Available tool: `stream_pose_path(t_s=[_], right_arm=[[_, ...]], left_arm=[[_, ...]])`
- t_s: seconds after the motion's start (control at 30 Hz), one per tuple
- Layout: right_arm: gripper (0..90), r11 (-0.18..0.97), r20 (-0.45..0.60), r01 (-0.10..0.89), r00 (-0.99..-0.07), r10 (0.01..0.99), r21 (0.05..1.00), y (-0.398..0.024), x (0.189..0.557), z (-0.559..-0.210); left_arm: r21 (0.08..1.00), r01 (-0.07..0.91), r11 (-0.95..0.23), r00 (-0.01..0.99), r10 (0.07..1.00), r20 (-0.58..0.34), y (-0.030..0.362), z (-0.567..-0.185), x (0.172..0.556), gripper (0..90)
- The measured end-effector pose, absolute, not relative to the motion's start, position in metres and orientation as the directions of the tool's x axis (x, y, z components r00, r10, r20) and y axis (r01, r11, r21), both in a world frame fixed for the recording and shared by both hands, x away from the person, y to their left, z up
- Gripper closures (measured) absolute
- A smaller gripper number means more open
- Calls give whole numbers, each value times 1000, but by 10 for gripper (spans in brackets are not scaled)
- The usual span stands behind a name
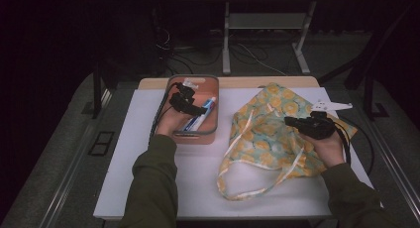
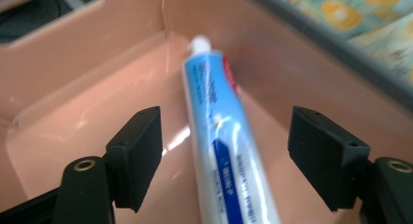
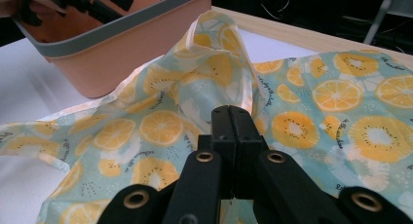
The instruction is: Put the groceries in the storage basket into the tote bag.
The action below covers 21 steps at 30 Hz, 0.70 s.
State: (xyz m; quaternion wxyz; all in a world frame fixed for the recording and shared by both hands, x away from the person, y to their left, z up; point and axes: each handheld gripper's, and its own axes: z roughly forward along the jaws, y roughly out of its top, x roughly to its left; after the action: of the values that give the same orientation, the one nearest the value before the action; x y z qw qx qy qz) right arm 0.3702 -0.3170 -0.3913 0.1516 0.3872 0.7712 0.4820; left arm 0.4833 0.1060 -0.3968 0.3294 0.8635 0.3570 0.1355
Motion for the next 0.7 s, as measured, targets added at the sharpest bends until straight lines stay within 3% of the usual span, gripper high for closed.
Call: stream_pose_path(t_s=[0.33,0.7], right_arm=[[899,239,140,453,-656,742,859,-316,369,-392],[899,245,134,453,-655,744,857,-317,370,-393]], left_arm=[[571,570,-591,713,701,14,99,-410,488,435],[470,611,-637,722,692,-1,89,-422,491,449]])
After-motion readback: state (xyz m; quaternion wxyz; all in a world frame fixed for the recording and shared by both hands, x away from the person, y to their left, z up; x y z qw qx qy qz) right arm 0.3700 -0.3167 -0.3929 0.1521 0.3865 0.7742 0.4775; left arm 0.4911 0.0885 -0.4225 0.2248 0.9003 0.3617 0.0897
